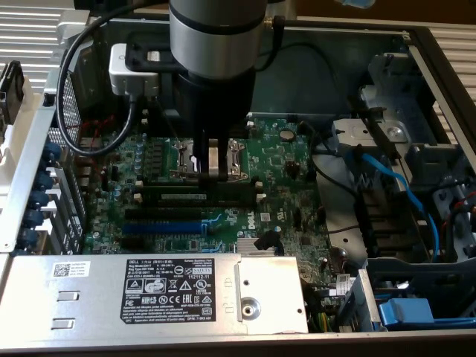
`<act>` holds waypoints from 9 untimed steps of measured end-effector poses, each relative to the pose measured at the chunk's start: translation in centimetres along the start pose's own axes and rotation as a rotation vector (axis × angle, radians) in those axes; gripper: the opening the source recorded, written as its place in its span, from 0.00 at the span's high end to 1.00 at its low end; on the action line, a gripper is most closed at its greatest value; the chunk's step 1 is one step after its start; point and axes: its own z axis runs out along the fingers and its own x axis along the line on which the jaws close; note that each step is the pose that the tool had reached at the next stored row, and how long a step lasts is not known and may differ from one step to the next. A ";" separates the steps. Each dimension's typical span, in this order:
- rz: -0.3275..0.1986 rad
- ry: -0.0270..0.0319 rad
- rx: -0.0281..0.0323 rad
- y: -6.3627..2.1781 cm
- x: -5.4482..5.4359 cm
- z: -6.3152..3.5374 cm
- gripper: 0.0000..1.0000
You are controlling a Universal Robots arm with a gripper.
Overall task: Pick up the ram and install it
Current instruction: 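Press down the ram until it locks into place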
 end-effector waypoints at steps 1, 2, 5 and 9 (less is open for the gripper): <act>0.000 0.0000 0.0000 0.00 0.0 0.01 0.90; 0.000 0.0001 0.0000 0.00 0.0 0.03 0.90; 0.000 0.0001 0.0000 0.00 0.0 0.08 0.90; 0.000 0.0000 0.0000 0.00 0.0 0.13 0.90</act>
